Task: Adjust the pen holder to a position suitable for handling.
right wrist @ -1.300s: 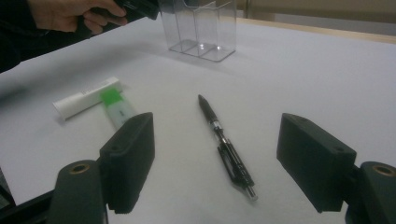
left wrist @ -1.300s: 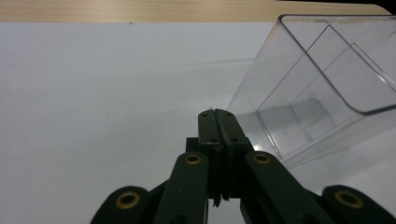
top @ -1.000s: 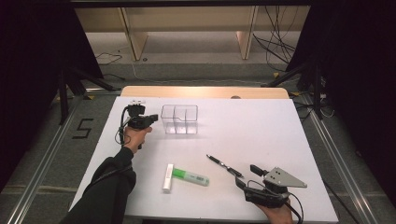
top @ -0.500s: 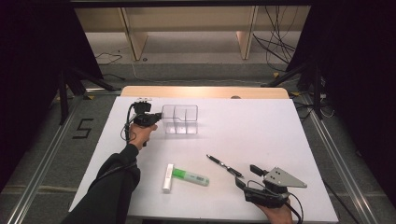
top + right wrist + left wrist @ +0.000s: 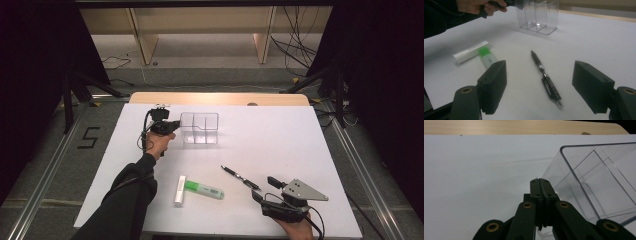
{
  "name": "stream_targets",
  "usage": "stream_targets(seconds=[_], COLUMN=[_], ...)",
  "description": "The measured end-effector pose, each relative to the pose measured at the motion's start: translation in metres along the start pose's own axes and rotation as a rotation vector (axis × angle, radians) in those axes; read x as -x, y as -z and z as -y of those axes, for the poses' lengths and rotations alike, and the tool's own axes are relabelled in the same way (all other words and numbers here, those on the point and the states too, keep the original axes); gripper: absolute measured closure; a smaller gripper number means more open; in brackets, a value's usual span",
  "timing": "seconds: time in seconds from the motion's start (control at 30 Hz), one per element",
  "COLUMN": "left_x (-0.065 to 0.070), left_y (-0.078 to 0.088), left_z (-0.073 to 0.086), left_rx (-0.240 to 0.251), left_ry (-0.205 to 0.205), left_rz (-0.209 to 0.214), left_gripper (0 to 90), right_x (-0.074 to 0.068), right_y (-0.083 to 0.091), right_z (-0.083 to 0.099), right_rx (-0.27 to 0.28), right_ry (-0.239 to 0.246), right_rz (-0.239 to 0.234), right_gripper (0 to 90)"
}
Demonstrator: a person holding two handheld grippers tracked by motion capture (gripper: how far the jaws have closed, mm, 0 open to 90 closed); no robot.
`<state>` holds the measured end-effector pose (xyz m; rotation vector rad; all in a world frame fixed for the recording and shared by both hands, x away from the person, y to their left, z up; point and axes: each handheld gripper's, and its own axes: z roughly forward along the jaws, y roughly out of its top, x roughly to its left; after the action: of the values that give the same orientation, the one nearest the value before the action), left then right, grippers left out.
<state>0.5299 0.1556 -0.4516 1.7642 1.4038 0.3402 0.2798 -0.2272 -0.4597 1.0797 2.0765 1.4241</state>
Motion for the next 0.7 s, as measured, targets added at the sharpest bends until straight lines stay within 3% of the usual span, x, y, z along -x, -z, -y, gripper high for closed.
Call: stream_targets(seconds=[0.4, 0.7], left_x=[0.029, 0.040], left_y=[-0.011, -0.017], left_z=[0.000, 0.000], left_rx=[-0.014, -0.013], left_ry=[-0.016, -0.008], left_rz=[0.033, 0.045], left_gripper=[89.5, 89.5], right_x=[0.001, 0.001], right_y=[0.000, 0.000], right_z=[0.000, 0.000], right_rx=[0.002, 0.001], right_ry=[-0.002, 0.000], right_rz=[0.003, 0.002], right_gripper=[28.8, 28.8])
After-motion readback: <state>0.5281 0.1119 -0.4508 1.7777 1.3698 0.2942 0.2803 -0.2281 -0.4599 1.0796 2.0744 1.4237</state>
